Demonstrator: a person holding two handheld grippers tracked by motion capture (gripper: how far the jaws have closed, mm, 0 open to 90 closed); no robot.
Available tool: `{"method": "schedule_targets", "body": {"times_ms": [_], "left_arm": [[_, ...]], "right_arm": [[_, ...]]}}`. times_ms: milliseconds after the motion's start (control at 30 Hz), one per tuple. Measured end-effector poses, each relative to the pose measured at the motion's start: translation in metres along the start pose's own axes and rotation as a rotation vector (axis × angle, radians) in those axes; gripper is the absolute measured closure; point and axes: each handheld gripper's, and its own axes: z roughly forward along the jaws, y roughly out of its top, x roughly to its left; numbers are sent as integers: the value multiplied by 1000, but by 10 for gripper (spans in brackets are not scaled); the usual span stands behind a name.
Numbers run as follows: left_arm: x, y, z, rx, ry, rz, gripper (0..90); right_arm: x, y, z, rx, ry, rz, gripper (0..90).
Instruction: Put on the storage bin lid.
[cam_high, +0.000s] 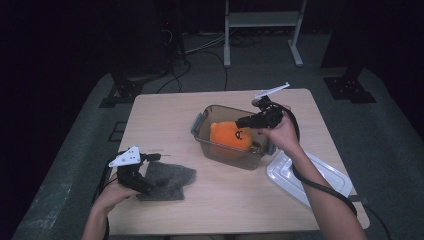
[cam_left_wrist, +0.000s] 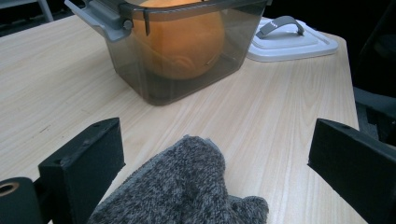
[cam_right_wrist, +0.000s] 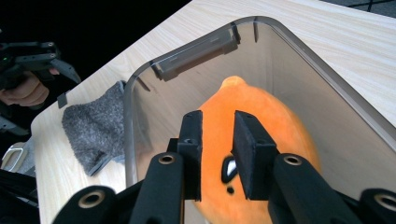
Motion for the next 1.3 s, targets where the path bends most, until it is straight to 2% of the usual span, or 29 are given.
{"method": "schedule_targets", "body": {"times_ms": [300, 567, 833, 1100, 1300], "left_arm": [[0, -1, 0, 3, 3, -5, 28], [1, -1, -2, -5, 13, -8, 28], [1, -1, -3, -14, 11, -14, 28], [1, -2, -3, -11, 10, -15, 28], [0, -2, -2, -13, 9, -15, 28]], "right_arm": [[0, -16, -24, -17, 8, -13, 660], [-2, -32, -48, -54, 3, -11, 613], [-1, -44, -64, -73, 0, -14, 557], [-2, -57, -74, -83, -7, -19, 492], [-5, -77, -86, -93, -24, -10, 448]]}}
